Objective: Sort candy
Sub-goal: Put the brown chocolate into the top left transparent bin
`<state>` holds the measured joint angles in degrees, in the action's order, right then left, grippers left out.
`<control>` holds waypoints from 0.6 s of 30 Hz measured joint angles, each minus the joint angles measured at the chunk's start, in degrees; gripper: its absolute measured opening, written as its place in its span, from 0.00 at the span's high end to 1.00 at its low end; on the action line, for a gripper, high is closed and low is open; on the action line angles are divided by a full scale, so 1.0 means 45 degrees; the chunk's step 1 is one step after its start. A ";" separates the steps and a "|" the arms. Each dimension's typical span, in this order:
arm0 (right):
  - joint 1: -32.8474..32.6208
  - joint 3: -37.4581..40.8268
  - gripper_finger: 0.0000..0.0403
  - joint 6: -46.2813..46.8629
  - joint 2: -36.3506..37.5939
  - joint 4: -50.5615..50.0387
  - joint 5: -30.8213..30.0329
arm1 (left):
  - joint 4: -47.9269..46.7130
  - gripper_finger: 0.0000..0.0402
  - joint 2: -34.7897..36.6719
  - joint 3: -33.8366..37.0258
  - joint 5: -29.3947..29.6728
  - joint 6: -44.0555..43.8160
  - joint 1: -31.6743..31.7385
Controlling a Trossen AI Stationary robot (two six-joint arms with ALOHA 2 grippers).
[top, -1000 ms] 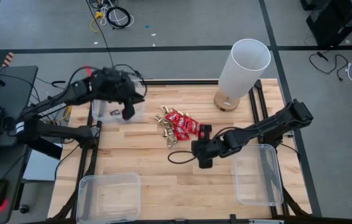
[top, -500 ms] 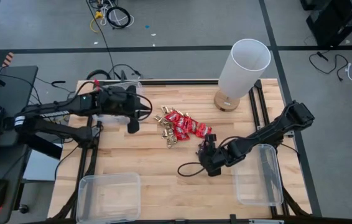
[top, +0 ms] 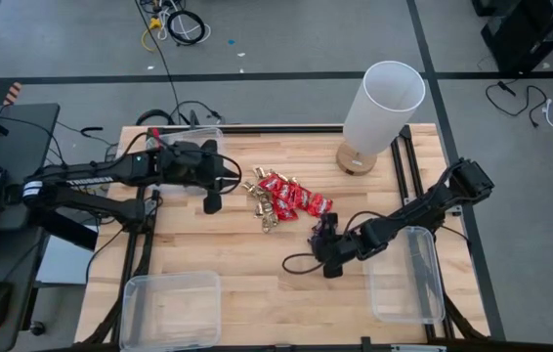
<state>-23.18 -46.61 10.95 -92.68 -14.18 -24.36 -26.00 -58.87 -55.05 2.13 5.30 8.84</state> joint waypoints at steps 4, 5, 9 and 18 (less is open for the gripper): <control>0.0025 0.0088 0.73 -0.0058 0.0000 0.0001 0.0000 | 0.0232 0.84 0.0000 0.0000 0.0000 0.0000 0.0000; 0.0025 0.0088 0.73 -0.0099 0.0000 0.0001 0.0000 | 0.0291 0.84 0.0000 0.0000 0.0000 -0.0002 0.0000; 0.0034 0.0088 0.74 -0.0097 0.0000 0.0006 0.0029 | 0.0337 0.84 0.0000 0.0000 0.0000 0.0000 0.0000; 0.0132 0.0093 0.74 0.0003 0.0000 0.0019 0.0335 | 0.0602 0.84 0.0000 0.0000 0.0000 -0.0005 0.0000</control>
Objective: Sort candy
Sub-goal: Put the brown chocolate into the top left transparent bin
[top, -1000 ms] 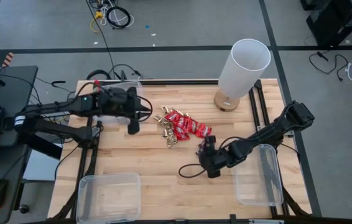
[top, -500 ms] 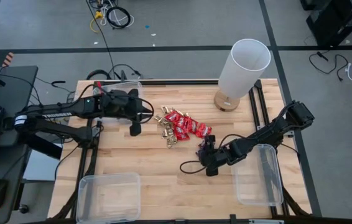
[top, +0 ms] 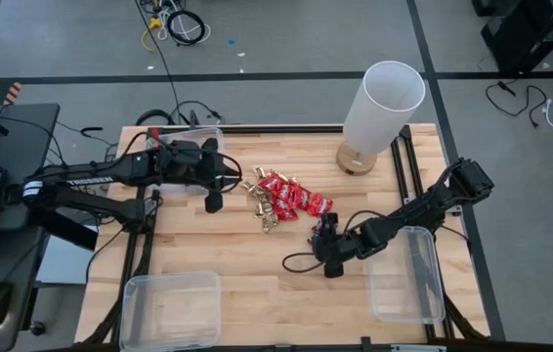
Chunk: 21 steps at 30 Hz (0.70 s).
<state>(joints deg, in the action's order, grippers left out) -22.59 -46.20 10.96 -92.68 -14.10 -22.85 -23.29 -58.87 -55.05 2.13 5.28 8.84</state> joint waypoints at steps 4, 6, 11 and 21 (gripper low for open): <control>0.0147 0.0377 0.74 -0.0018 0.0000 0.0709 0.0067 | -0.0005 0.84 0.0000 0.0000 0.0000 0.0000 0.0000; 0.0194 0.0639 0.74 -0.0013 -0.0002 0.1002 0.0112 | -0.0006 0.84 0.0000 0.0000 0.0000 0.0000 0.0000; 0.0194 0.0748 0.74 -0.0014 -0.0019 0.1099 0.0116 | -0.0013 0.84 0.0000 0.0000 0.0000 -0.0002 0.0000; 0.0228 0.0744 0.75 -0.0116 -0.0467 0.1425 0.0522 | 0.0201 0.84 0.0000 0.0000 0.0000 -0.0039 0.0000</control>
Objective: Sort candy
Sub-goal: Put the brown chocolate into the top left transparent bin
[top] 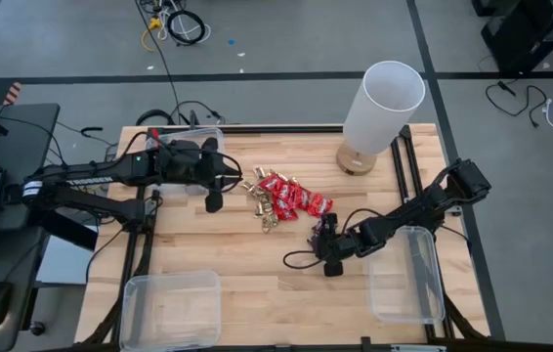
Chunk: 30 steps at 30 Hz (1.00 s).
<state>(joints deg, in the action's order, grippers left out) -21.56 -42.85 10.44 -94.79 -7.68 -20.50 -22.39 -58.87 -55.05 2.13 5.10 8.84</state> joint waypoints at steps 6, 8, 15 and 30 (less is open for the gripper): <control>0.0009 -0.0063 0.75 -0.0034 -0.0667 0.0447 -0.0204 | 0.0071 0.84 0.0000 0.0000 -0.0019 0.0000 0.0000; 0.0014 -0.0058 0.75 -0.0040 -0.0689 0.0470 -0.0402 | 0.0071 0.84 0.0000 0.0000 -0.0029 0.0000 0.0000; 0.0140 -0.0049 0.82 -0.0063 -0.0703 0.0318 -0.0608 | 0.0071 0.84 0.0000 0.0000 -0.0046 -0.0005 0.0000; 0.0361 -0.0666 1.00 -0.0968 -0.0747 -0.0289 -0.0966 | 0.0071 0.84 0.0000 0.0000 -0.0051 -0.0194 0.0000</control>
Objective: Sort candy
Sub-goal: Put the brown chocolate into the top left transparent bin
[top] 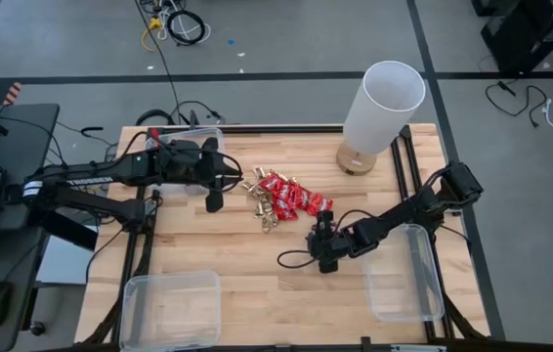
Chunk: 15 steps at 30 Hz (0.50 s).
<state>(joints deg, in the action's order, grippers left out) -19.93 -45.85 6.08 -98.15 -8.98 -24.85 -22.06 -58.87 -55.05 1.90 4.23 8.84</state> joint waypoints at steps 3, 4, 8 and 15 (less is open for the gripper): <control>0.0087 -0.0323 1.00 -0.0261 0.0124 0.0131 -0.0139 | 0.0000 0.84 0.0000 0.0000 -0.0002 -0.0005 0.0000; 0.0133 -0.0384 1.00 -0.0265 0.0140 0.0167 -0.0167 | 0.0000 0.84 0.0000 0.0000 -0.0002 -0.0005 0.0000; 0.0202 -0.0398 1.00 -0.0300 0.0279 0.0357 -0.0463 | -0.0005 0.84 0.0000 0.0000 -0.0045 -0.0006 -0.0005; 0.0375 -0.0409 1.00 0.0062 0.1162 0.1375 -0.0273 | -0.0101 0.84 -0.0436 0.0000 -0.1840 0.0927 -0.0490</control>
<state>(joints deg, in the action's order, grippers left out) -18.25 -47.69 6.36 -92.92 -2.79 -26.08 -22.52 -60.83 -55.05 -6.38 8.40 6.63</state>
